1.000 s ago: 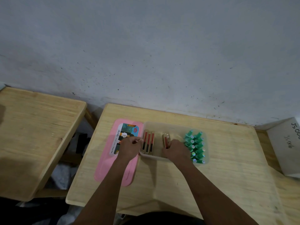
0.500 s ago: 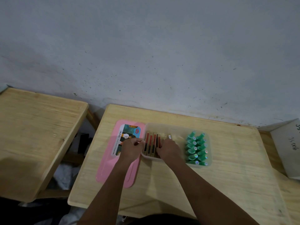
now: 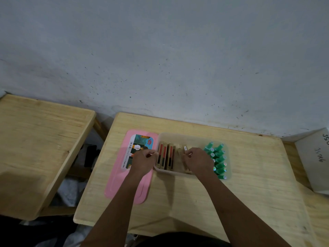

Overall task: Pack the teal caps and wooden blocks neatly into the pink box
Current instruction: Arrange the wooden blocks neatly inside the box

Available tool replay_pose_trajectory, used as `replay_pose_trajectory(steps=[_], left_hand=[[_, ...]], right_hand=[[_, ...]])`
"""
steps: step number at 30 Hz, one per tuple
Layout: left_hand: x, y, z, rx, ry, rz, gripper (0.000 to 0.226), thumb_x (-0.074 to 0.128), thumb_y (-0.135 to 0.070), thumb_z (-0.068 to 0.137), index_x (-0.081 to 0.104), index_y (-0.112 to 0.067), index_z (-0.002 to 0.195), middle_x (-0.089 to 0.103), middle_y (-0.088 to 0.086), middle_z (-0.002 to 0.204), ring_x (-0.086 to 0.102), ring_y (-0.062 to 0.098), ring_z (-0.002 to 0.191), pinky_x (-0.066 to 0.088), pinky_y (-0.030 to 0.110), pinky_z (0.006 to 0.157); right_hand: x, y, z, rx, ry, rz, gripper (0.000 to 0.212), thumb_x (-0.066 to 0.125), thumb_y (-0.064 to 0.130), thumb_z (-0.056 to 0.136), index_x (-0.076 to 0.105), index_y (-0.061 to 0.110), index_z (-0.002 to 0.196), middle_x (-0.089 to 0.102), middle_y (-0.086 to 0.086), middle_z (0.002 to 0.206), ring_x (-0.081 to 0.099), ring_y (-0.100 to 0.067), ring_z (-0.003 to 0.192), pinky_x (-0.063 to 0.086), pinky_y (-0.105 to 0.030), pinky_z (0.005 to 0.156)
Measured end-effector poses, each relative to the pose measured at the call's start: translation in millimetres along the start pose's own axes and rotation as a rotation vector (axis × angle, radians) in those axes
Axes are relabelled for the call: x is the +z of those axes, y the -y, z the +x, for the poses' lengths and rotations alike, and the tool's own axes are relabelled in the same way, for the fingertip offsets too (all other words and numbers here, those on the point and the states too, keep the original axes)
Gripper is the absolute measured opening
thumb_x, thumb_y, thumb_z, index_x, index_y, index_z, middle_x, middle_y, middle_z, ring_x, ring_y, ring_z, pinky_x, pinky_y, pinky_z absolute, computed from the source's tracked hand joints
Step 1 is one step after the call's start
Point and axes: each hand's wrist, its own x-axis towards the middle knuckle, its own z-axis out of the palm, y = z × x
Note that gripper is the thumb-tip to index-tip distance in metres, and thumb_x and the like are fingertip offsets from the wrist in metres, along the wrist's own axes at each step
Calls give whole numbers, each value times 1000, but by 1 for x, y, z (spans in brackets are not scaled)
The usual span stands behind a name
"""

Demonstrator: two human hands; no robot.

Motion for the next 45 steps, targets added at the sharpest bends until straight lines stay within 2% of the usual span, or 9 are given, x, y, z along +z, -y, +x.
replay_pose_trajectory(steps=[2,6,10,15,25,29,34,40,45], left_hand=[[0,0,0,-1,7,5,34,59,-22,91,61,-10,122,64,9,115,61,21,102,55,41,91],[-1,0,-1,2,3,1,33,59,-22,91,62,-9,121,65,10,113,62,21,100,56,41,88],[-1,-1,-1,-4,7,-3,33,60,-22,91,62,-9,121,65,10,113,63,21,98,57,41,87],[-1,0,-1,12,5,15,33,59,-22,91,62,-8,121,65,10,111,63,20,96,57,41,86],[0,-1,-2,-5,-3,27,33,59,-23,91,62,-10,121,65,10,114,62,21,100,57,42,88],[0,0,0,-8,-10,18,34,59,-23,91,61,-9,123,64,11,116,62,21,100,57,40,87],[1,0,0,-3,-15,12,34,59,-22,91,61,-9,123,63,11,116,61,18,95,57,36,84],[1,0,0,7,-16,5,34,60,-22,91,62,-9,122,64,10,115,60,20,102,56,42,89],[1,1,0,1,-18,1,33,60,-22,91,62,-9,121,64,10,116,61,21,102,56,41,89]], right_hand=[[1,0,-1,-9,56,-90,31,53,55,89,71,30,95,70,7,97,67,-18,93,44,-28,73],[13,5,-1,-20,86,-233,21,61,37,83,71,24,97,72,3,92,70,-20,88,44,-27,66],[9,8,0,-15,105,-263,31,61,42,84,66,16,99,70,-1,95,68,-22,86,44,-28,65],[2,0,-2,3,66,-78,52,54,71,72,70,23,85,69,6,81,65,-16,76,49,-28,68],[6,-5,-12,-101,27,174,8,70,31,78,63,27,80,68,8,78,63,-12,71,52,-29,66],[10,0,-8,-87,14,262,11,72,22,78,62,26,80,67,5,87,62,-13,76,51,-29,68],[21,10,-1,27,30,419,19,76,18,73,60,23,83,69,1,88,65,-15,77,58,-39,75],[30,16,5,146,44,495,42,82,25,72,63,17,109,69,-1,100,66,-17,89,55,-35,83],[32,18,7,77,121,464,38,80,32,74,68,18,107,70,2,103,67,-16,93,55,-38,86]])
